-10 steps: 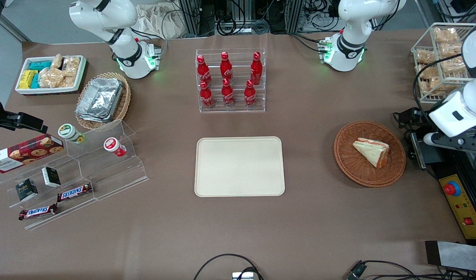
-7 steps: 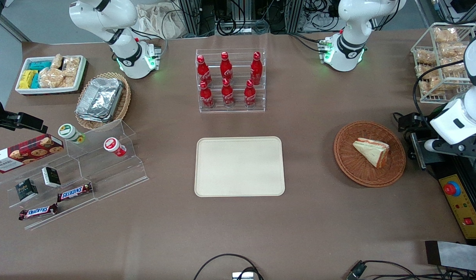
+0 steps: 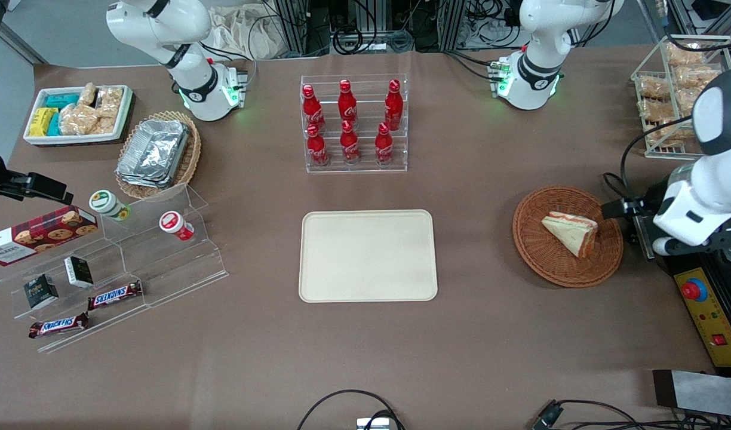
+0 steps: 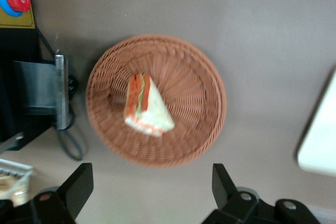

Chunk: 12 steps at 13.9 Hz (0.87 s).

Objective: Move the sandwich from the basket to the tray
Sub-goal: 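Move the left gripper down over the sandwich in the wicker basket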

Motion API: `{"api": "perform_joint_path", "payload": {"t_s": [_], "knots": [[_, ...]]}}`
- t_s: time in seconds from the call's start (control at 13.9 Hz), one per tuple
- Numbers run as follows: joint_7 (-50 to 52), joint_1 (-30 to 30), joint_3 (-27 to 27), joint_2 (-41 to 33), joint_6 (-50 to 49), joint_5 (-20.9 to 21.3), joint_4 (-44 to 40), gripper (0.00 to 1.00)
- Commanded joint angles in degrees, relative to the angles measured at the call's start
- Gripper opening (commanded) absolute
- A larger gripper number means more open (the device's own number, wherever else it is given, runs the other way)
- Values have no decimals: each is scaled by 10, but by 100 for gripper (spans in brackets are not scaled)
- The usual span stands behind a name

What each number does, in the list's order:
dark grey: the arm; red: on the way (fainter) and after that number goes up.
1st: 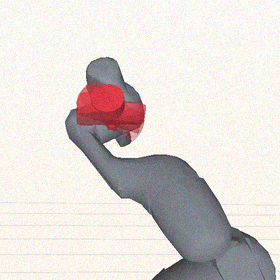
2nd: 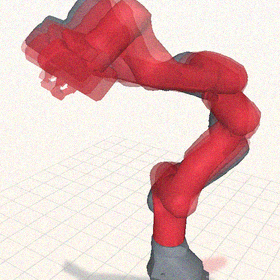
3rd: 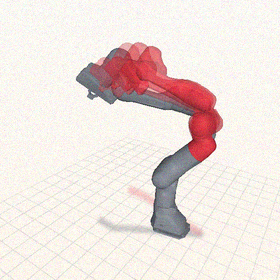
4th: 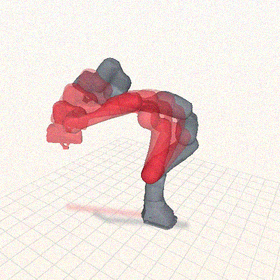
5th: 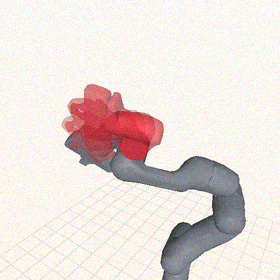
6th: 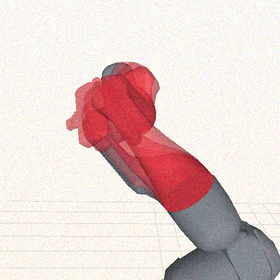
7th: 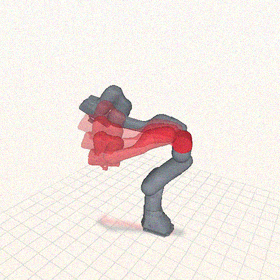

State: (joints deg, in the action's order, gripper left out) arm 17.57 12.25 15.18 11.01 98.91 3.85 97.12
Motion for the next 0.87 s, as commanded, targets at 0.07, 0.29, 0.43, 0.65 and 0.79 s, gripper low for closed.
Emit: {"api": "perform_joint_path", "payload": {"t_s": [0.07,0.29,0.43,0.65,0.79], "knots": [[115,3,0,-42,172,9,175,100],[117,36,-1,-27,280,8,245,100],[117,51,-4,-20,331,8,281,100],[127,65,-5,12,357,8,283,100],[146,66,-5,30,374,7,283,100]]}}
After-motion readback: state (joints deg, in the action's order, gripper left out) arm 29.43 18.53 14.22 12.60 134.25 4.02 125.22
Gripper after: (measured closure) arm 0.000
